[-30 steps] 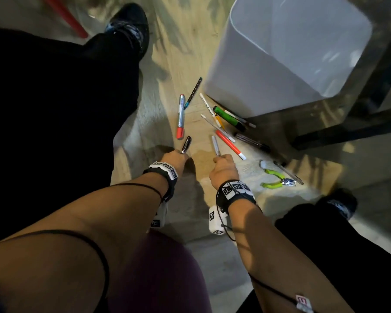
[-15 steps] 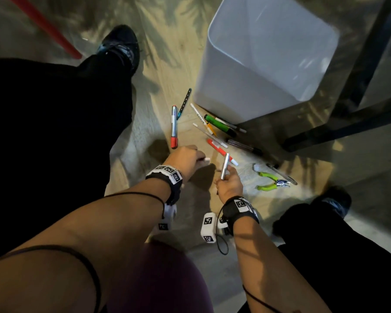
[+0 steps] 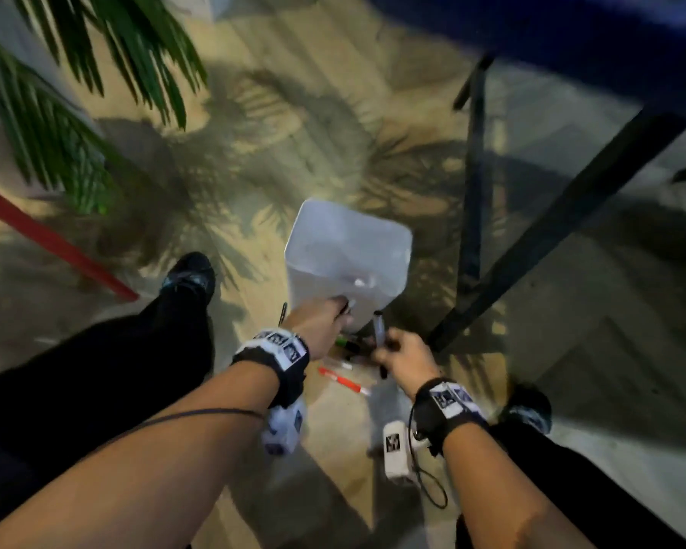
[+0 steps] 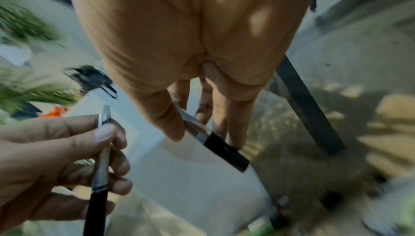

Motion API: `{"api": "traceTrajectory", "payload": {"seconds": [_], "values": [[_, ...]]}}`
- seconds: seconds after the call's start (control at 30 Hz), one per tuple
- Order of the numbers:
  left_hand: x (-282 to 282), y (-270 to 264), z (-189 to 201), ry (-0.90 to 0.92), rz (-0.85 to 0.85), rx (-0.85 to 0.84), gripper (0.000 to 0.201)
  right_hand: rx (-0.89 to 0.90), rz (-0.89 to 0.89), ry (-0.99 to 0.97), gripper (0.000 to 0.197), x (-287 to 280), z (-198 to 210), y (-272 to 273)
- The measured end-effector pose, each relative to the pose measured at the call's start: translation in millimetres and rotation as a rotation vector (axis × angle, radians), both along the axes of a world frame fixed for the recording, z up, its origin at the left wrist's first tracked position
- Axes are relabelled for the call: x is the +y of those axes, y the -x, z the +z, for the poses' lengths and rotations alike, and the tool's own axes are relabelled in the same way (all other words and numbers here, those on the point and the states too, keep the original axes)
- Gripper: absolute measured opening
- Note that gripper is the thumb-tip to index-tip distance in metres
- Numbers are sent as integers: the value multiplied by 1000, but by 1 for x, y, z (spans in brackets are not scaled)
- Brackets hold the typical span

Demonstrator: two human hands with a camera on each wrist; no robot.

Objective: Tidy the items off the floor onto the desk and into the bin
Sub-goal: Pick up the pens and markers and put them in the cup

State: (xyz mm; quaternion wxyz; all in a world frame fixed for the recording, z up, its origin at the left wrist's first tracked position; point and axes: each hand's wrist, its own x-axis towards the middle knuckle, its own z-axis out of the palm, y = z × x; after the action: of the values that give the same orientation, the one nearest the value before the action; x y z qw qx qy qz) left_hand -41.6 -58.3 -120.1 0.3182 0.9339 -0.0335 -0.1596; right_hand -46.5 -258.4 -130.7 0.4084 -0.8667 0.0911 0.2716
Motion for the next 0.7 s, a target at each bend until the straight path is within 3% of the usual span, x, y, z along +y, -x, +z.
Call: {"api": "traceTrajectory", "payload": {"seconds": [0.1, 0.23, 0.33, 0.5, 0.7], "values": [[-1, 1, 72, 30, -105, -66, 8, -60, 75, -24, 24, -17, 77, 0], [-1, 15, 178, -27, -248, -188, 20, -189, 111, -139, 24, -39, 189, 16], [-6, 31, 265, -48, -381, -256, 24, -284, 170, -192, 35, -55, 258, 35], [-20, 65, 404, 54, -453, -372, 25, -498, 188, -255, 34, -71, 347, 65], [-44, 58, 512, 338, -357, -483, 23, -659, 228, -286, 43, -87, 414, 85]]}}
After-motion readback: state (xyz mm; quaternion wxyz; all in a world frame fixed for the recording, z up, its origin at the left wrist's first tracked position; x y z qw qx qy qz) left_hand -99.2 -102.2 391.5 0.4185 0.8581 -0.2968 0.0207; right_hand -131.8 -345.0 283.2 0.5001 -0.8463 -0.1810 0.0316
